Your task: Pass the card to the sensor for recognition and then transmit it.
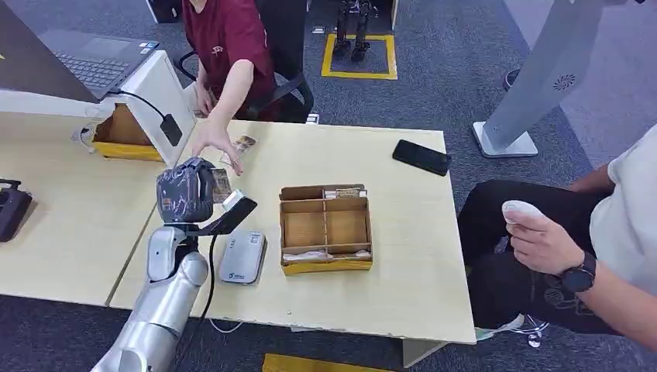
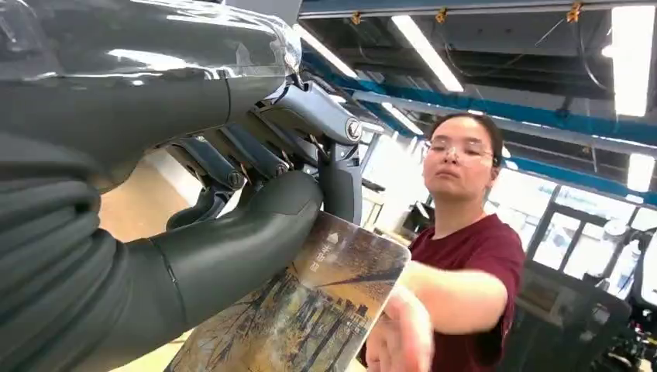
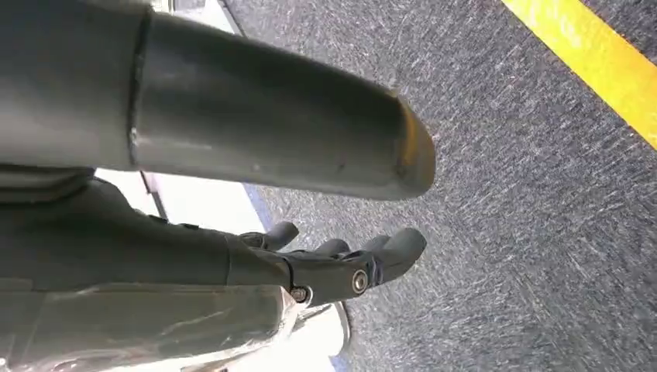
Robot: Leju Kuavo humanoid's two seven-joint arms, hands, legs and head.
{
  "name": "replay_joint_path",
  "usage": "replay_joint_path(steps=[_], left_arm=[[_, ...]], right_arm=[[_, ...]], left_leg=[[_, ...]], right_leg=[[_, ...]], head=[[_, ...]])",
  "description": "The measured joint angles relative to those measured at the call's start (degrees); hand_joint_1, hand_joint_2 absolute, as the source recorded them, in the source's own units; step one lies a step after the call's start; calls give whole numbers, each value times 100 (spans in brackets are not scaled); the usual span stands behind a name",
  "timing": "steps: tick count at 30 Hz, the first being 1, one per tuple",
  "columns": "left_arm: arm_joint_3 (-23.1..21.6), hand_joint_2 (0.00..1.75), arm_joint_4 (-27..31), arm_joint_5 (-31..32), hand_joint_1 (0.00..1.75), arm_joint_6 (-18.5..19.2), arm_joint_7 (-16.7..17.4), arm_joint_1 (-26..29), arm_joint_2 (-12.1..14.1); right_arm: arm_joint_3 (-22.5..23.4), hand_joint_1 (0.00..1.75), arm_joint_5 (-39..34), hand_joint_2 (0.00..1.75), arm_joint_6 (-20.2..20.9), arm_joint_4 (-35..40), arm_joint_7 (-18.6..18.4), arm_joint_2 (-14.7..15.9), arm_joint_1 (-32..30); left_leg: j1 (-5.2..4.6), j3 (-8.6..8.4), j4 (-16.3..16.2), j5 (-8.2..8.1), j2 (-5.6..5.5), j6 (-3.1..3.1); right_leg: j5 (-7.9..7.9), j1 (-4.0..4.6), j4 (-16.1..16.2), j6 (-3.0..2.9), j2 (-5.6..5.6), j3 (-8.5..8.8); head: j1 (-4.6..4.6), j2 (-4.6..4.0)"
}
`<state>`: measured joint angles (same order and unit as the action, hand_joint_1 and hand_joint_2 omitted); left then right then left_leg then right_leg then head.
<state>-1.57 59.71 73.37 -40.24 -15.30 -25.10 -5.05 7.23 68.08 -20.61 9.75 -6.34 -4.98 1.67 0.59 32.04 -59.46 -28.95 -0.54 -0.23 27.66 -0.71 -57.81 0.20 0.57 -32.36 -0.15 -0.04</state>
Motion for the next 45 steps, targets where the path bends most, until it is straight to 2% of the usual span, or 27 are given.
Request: replay_joint_path(steps=[2,3,5,7,8,13,18,20,26,27,28,29,39,42,45], left_arm=[[39,175,-31,0,164,0,0,1,-22],[46,175,-50,7,171,0,0,1,-26],[52,175,-76,11,161,0,2,0,-33],[59,175,-103,-4,157,0,2,-1,-35],[72,175,-111,-17,162,0,2,-3,-35],[138,175,-140,-37,166,0,0,-18,-42],[192,175,-160,0,155,0,-17,-30,-55],[212,175,-164,11,164,0,-15,-35,-63],[229,175,-199,50,154,-2,9,-51,-72],[229,175,-201,50,108,0,9,-51,-74],[229,175,-201,50,82,0,9,-51,-74],[229,175,-203,50,3,0,9,-53,-74],[407,175,-208,221,0,-2,33,-53,-74],[720,175,-164,221,0,-7,-85,-23,-70],[1279,175,-22,74,0,-7,-371,32,-61]], right_arm=[[2,0,0,0,-7,0,9,0,0],[2,0,0,0,-7,0,18,0,0],[2,0,11,0,-13,0,37,0,-1],[2,0,17,0,-15,0,66,0,-2],[4,0,22,0,-15,0,70,0,-2],[17,0,57,0,-15,0,31,0,-2],[37,0,96,0,-11,0,26,0,-2],[41,0,96,0,-11,0,26,0,-2],[50,0,98,0,-11,0,31,0,-4],[52,0,98,0,-11,0,31,0,-4],[52,0,98,0,-11,0,31,0,-4],[52,0,98,0,-11,0,31,0,-4],[94,0,120,0,-9,0,35,-2,-5],[146,0,155,0,-13,0,35,-2,-8],[192,0,199,0,-24,0,35,-7,-12]], left_leg=[[0,-1,0,0,0,0],[1,0,0,0,0,0],[1,0,0,0,0,0],[2,-1,0,0,0,0],[2,-1,0,0,0,0],[1,0,0,0,0,0],[1,0,0,0,0,0],[1,0,0,0,0,0],[1,0,0,0,0,0],[1,0,0,0,0,0],[1,0,0,0,0,0],[1,0,0,0,0,0],[1,1,1,0,0,0],[1,1,1,0,1,0],[2,2,2,0,1,0]], right_leg=[[0,0,0,0,0,0],[0,0,0,0,0,0],[0,0,0,0,0,0],[0,0,-1,0,0,0],[0,0,-1,0,0,0],[0,1,-1,0,0,0],[0,0,0,0,0,0],[0,0,0,0,0,0],[0,0,0,0,0,-1],[0,0,0,0,0,-1],[0,0,-1,0,0,-1],[0,0,-1,0,0,-2],[0,0,-1,0,0,-1],[0,0,-2,0,0,-1],[0,0,-2,-1,1,-1]], head=[[0,0],[0,0],[0,0],[-2,0],[0,0],[-2,0],[0,0],[0,0],[0,0],[0,0],[0,0],[0,0],[0,0],[0,0],[0,0]])
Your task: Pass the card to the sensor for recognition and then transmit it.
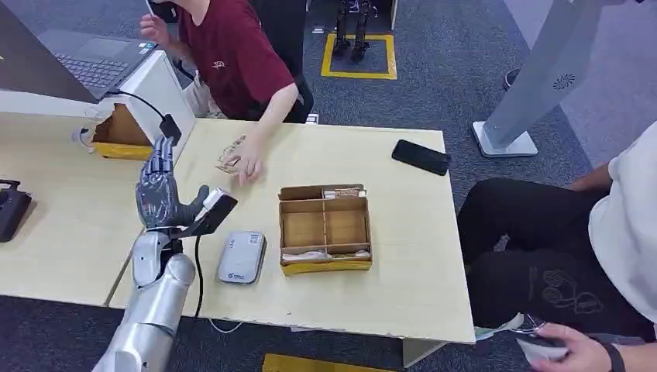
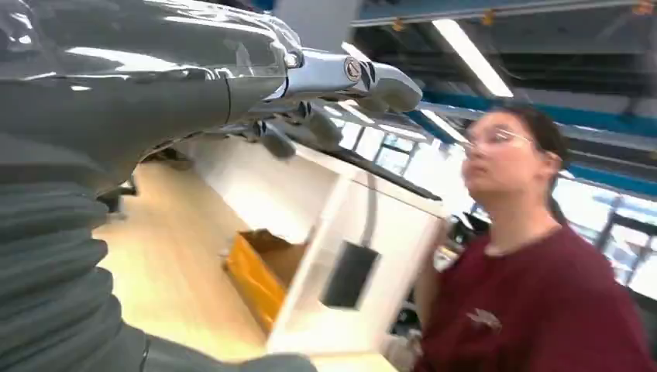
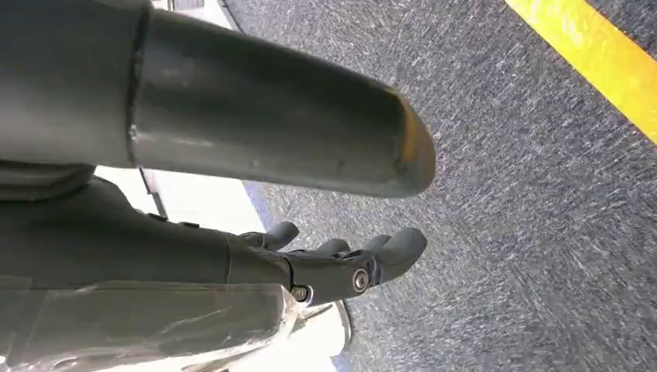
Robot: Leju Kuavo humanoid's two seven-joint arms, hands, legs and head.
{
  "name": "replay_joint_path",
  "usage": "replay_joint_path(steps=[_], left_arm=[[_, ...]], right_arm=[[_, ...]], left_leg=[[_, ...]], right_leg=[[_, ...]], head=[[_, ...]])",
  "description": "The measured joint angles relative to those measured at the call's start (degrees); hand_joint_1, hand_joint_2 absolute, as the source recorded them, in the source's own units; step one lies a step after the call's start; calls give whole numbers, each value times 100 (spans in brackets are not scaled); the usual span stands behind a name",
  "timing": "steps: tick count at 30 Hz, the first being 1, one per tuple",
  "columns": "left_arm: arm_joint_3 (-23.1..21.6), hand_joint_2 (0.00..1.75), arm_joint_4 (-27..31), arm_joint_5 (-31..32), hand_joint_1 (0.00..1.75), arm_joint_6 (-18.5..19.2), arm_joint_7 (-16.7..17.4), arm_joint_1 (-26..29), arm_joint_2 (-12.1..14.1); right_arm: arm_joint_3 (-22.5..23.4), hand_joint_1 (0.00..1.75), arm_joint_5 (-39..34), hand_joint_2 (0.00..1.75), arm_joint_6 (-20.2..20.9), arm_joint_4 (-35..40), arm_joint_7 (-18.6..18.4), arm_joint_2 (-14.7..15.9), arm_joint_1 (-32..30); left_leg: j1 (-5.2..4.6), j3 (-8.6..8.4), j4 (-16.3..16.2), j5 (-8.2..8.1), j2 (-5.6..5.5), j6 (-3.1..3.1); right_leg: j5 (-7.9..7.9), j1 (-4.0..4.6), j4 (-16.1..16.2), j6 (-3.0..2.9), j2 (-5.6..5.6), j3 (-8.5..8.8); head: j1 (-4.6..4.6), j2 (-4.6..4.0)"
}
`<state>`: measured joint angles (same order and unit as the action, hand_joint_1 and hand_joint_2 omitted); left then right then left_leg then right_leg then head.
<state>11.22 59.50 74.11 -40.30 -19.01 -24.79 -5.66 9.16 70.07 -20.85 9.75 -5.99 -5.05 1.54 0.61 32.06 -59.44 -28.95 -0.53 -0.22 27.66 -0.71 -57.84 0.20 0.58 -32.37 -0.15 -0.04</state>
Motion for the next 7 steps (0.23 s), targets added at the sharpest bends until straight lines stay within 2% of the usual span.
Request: replay_joint_path(steps=[2,3,5,7], left_arm=[[529,175,17,-460,0,0,-369,32,46],[844,175,17,-839,0,0,-662,66,90],[1597,175,15,-1863,0,-2,-1322,184,191],[2305,175,15,-2849,0,-2,-1776,470,338]], right_arm=[[22,0,0,0,-13,-2,0,-9,-3],[46,0,-6,0,-22,0,0,-11,-7],[114,0,-22,0,-37,-2,-11,-15,-19],[168,0,-28,0,-39,-2,-50,-15,-45]], left_leg=[[2,0,4,-1,4,1],[2,0,5,-1,8,1],[2,-5,7,-2,27,2],[2,-13,13,-7,46,9]], right_leg=[[1,0,-2,-1,4,0],[1,0,-3,-1,7,0],[4,0,-4,-5,25,-3],[6,0,-5,-7,41,-8]], head=[[0,0],[-2,0],[0,0],[-2,0]])
